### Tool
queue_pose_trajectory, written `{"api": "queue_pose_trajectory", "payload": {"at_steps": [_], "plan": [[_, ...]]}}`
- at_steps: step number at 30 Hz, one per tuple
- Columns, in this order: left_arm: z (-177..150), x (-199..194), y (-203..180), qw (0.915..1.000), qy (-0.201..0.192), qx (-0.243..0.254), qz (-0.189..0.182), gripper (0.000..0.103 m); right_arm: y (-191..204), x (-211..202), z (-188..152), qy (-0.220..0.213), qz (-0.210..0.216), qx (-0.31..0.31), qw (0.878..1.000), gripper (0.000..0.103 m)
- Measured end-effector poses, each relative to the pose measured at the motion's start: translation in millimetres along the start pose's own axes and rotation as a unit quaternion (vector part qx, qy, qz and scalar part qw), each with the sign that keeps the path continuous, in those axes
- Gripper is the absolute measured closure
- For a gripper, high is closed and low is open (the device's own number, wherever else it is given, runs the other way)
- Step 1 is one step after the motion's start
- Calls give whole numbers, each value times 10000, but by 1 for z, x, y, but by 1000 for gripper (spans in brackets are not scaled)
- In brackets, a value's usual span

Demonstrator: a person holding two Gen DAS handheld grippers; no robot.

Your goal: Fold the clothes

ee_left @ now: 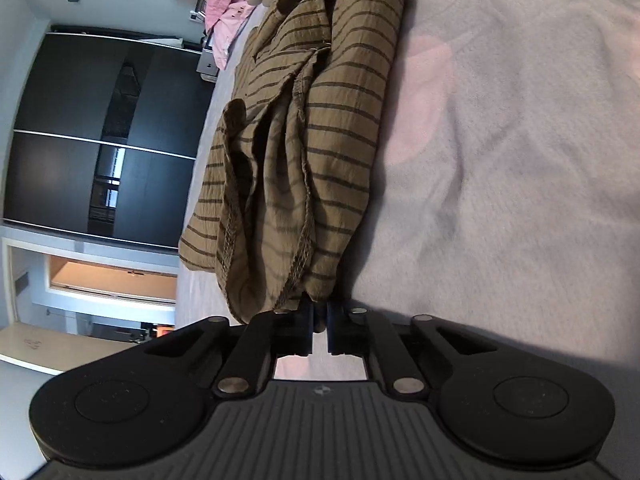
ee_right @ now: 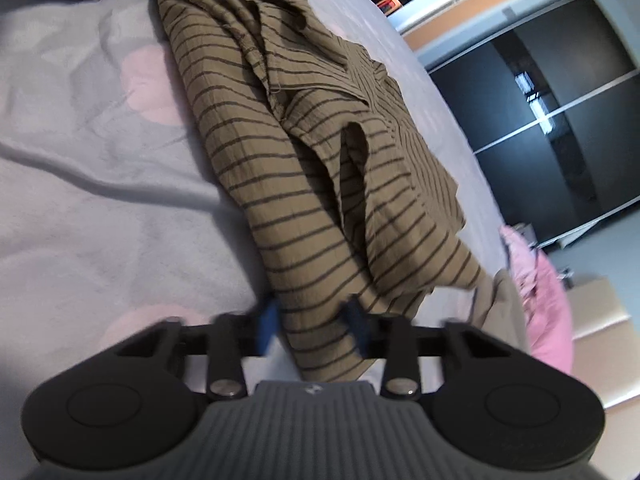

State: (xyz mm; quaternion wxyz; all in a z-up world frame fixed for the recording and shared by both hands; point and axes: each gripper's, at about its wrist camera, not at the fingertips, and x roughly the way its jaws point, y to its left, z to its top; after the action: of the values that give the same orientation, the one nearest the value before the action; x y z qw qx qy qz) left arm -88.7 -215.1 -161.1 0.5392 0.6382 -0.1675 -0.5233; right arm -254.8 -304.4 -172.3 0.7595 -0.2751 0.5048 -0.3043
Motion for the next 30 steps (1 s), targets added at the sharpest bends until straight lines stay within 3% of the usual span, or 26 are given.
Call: {"api": "queue_pose_trajectory", "payload": {"at_steps": [3,8,13,17,23,30], "plan": [[-1,-7,19,9995,-26,-236,-203,101,-4,-2,1,-47,-84,-41,9999,98],[0,-29,51,9989,-113,-299,-342,102,-35,-24,13,-141,51,265,9995,100],[-5,-64,84,9962,-209,-552,-636,102,-50,-60,22,-257,142,91,9995,100],[-15,-98,93,9944,-331,-464,-895,102,-49,-95,23,-206,568,4,9982,100],[-40,-155,71,9889,-406,-144,-1423,102,-22,-153,15,-162,1067,-140,9941,100],[-57,-191,38,9790,-499,215,-1964,102,21,-197,4,27,1626,-566,9851,100]]}}
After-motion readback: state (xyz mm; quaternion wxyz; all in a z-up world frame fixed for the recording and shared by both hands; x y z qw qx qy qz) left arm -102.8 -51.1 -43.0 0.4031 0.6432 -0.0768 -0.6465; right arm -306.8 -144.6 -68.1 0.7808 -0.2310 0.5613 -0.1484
